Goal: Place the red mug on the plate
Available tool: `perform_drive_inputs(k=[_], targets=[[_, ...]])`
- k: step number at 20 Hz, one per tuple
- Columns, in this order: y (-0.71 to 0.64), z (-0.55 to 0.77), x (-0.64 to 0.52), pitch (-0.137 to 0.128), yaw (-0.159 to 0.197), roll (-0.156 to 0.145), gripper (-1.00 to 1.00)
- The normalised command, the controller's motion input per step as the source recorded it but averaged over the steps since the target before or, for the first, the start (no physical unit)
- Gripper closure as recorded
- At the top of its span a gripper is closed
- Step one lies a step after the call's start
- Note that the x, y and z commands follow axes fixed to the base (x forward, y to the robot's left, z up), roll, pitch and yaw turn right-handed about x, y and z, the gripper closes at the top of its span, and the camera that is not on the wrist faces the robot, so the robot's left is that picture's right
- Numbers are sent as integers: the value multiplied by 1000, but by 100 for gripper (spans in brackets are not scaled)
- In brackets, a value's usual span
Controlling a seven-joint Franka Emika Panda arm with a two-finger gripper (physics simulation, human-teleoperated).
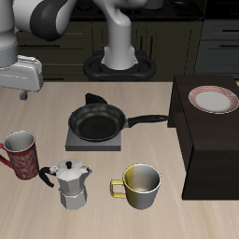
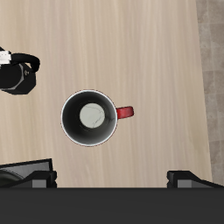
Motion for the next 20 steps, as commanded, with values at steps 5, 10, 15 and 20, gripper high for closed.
perform_drive_inputs(k=[5,10,15,20], targets=[[36,-50,95,-9,11,-24,-100],[15,-62,40,-9,-2,0,-100],[-77,-183,51,-2,-13,-16,-100],[-59,-191,24,5,5,-10,-100]])
